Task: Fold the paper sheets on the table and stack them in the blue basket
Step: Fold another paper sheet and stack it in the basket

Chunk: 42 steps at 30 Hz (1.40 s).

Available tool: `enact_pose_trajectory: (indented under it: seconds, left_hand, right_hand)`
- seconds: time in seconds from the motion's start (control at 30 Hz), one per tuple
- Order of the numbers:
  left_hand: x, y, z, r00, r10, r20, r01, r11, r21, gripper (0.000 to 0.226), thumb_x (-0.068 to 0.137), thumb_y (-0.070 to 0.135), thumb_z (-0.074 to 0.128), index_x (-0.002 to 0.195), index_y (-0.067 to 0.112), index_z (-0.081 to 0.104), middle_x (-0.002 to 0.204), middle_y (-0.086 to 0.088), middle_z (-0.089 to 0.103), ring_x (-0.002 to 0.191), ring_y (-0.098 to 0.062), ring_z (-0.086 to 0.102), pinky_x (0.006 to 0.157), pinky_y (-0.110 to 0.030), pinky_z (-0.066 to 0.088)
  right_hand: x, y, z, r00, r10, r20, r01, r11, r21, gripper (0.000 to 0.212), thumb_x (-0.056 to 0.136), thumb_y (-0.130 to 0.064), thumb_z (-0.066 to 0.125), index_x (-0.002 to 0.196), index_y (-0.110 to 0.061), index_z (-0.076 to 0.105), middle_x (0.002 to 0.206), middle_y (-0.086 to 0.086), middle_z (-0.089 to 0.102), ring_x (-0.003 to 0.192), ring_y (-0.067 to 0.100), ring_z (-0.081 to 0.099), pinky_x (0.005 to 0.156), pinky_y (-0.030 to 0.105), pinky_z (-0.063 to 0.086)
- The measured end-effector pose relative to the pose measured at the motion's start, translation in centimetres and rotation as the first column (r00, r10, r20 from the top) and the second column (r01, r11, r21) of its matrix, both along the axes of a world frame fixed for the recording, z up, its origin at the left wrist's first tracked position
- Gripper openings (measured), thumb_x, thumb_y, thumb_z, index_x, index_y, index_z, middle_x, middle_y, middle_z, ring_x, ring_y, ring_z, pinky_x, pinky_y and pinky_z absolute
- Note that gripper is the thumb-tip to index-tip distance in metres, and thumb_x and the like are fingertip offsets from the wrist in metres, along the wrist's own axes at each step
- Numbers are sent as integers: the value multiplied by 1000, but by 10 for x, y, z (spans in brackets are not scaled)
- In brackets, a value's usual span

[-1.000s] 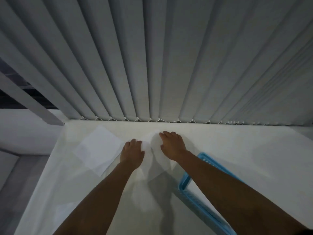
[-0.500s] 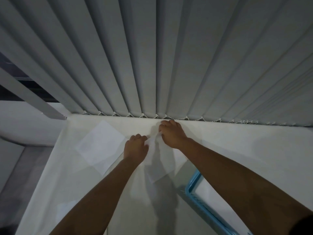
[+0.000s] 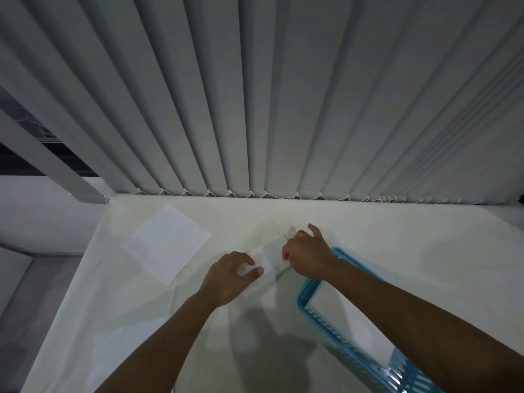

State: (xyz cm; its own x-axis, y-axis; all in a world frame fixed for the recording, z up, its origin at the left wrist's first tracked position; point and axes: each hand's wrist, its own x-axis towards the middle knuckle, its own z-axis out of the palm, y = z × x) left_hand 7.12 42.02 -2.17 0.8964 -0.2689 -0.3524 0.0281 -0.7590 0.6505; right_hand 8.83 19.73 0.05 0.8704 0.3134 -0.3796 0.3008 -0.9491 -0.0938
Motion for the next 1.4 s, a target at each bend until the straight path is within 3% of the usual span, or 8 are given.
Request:
enact_pose_trajectory:
  seconds: [0.33, 0.53, 0.67, 0.8, 0.93, 1.1, 1.33, 1.4]
  left_hand:
    - [32, -25, -13, 992, 106, 71, -119, 969, 215, 34, 88, 34, 55, 120, 21, 52, 118, -1, 59, 111, -23, 57, 90, -38, 50]
    - [50, -39, -8, 996, 77, -42, -61, 948, 311, 14, 87, 29, 52, 95, 24, 63, 106, 0, 68, 103, -22, 60, 83, -32, 49]
    - [52, -36, 2, 989, 34, -142, 1, 971, 238, 4, 83, 24, 54, 85, 23, 58, 99, -1, 66, 97, -22, 60, 81, -32, 49]
    - [41, -30, 20, 954, 214, -210, -228, 973, -44, 13, 79, 12, 66, 91, 16, 64, 91, -3, 64, 84, -21, 59, 72, -27, 44]
    - [18, -34, 43, 841, 383, -381, -524, 750, -404, 16, 81, 2, 66, 92, 13, 71, 85, -4, 70, 69, -14, 64, 62, -18, 50]
    - [-18, -57, 61, 711, 393, -584, -702, 342, -625, 13, 83, -6, 61, 92, 4, 63, 94, -18, 66, 75, -23, 63, 71, -31, 52]
    - [-73, -95, 83, 695, 279, -662, -707, 100, -700, 18, 88, -8, 53, 101, 3, 59, 98, -15, 67, 87, -27, 64, 80, -35, 55]
    - [-86, -103, 81, 717, 250, -650, -690, 125, -713, 24, 89, -5, 54, 111, 0, 59, 107, -17, 68, 94, -30, 65, 82, -37, 56]
  right_hand:
    - [-2, 16, -17, 996, -79, 34, 82, 994, -79, 56, 92, -17, 39, 146, -22, 28, 156, -1, 27, 144, 30, 18, 115, 59, -4]
    - [-1, 15, -20, 986, -160, 38, 164, 971, -171, 55, 92, -22, 40, 145, -20, 29, 155, 0, 28, 143, 30, 18, 114, 63, -3]
    - [-3, 4, -7, 957, -287, 35, 289, 946, -149, 52, 92, -17, 36, 143, -21, 33, 153, -1, 32, 141, 28, 21, 116, 60, -2]
    - [-22, 4, 12, 892, -433, 130, 409, 895, 176, 41, 96, -23, 38, 135, -25, 49, 142, -6, 49, 131, 21, 38, 113, 44, 19]
    - [-64, 21, 36, 760, -635, 137, 493, 701, 515, 23, 94, -28, 46, 100, -24, 67, 102, -5, 69, 96, 18, 60, 85, 36, 41]
    - [-121, 43, 51, 647, -748, -147, 664, 458, 591, 51, 94, -55, 40, 69, -14, 58, 69, 1, 63, 70, 19, 60, 71, 34, 44]
    - [-137, 38, 56, 255, -582, -772, 744, -393, 541, 33, 88, -44, 60, 84, -11, 66, 81, 6, 66, 74, 20, 60, 69, 32, 45]
    - [-143, 29, 57, 270, -562, -782, 657, -486, 576, 17, 87, -29, 66, 91, -13, 67, 90, 6, 70, 84, 23, 66, 75, 34, 50]
